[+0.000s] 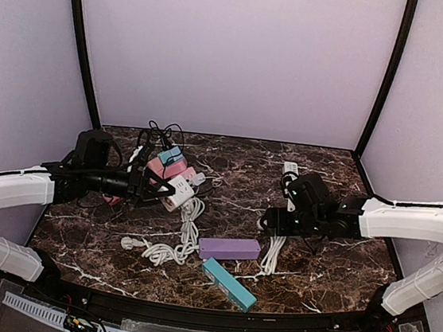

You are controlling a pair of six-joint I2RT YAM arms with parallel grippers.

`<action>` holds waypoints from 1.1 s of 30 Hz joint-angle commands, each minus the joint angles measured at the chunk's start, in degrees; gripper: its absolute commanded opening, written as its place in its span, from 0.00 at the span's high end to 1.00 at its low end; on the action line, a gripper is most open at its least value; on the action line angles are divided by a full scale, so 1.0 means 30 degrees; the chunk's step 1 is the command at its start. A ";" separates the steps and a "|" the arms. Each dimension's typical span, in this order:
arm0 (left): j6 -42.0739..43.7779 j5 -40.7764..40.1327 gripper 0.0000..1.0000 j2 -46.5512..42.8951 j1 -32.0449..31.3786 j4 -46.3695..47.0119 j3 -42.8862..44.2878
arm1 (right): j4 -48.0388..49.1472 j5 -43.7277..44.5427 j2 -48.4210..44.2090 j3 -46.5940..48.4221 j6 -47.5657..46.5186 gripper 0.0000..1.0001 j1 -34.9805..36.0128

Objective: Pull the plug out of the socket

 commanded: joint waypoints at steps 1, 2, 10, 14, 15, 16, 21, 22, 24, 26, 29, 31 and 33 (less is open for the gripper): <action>-0.1371 -0.0444 0.99 -0.0612 0.0152 0.1455 -0.0479 | 0.0712 -0.0177 -0.2470 -0.0532 -0.0772 0.19 -0.0023; -0.1554 -0.0610 0.99 -0.0623 0.0144 0.1563 -0.0518 | 0.0860 -0.0322 -0.3011 -0.0578 -0.1092 0.19 0.0094; -0.2904 -0.0661 0.99 -0.0677 -0.0061 0.1749 -0.0718 | 0.4063 -0.0817 -0.6117 -0.0361 -0.3642 0.22 0.3176; -0.3369 -0.0624 0.99 -0.0250 -0.0767 0.2362 -0.0707 | 0.5638 -0.0551 -0.4817 0.0514 -0.3887 0.24 0.5001; -0.3566 -0.0618 0.99 -0.0071 -0.1038 0.2815 -0.0706 | 0.5896 -0.0394 -0.4253 0.0816 -0.3991 0.24 0.5373; -0.3692 -0.0627 0.99 0.0018 -0.1166 0.3051 -0.0682 | 0.6166 -0.0327 -0.3681 0.1107 -0.4069 0.25 0.5708; -0.4191 -0.0458 0.99 0.0585 -0.1799 0.4228 -0.0344 | 0.7287 -0.1323 -0.0801 0.2399 -0.4158 0.25 0.6454; -0.4174 -0.0401 0.99 0.0624 -0.1840 0.4227 -0.0233 | 0.7325 -0.1469 -0.0323 0.2612 -0.4189 0.26 0.6550; -0.4191 -0.0266 0.99 0.0739 -0.1938 0.4288 -0.0158 | 0.7363 -0.1675 0.0457 0.2964 -0.4227 0.26 0.6692; -0.4223 -0.0183 0.99 0.0738 -0.2005 0.4310 -0.0149 | 0.7289 -0.1761 0.1079 0.3242 -0.4224 0.28 0.6727; -0.4254 -0.0079 0.99 0.0660 -0.2031 0.4333 -0.0153 | 0.7241 -0.1789 0.1793 0.3570 -0.4345 0.31 0.6714; -0.4278 -0.0006 0.99 0.0630 -0.2053 0.4338 -0.0148 | 0.7109 -0.1952 0.2276 0.3872 -0.4553 0.32 0.6703; -0.4311 0.0080 0.99 0.0607 -0.2067 0.4291 -0.0100 | 0.6504 -0.1771 0.2865 0.4307 -0.4747 0.35 0.6606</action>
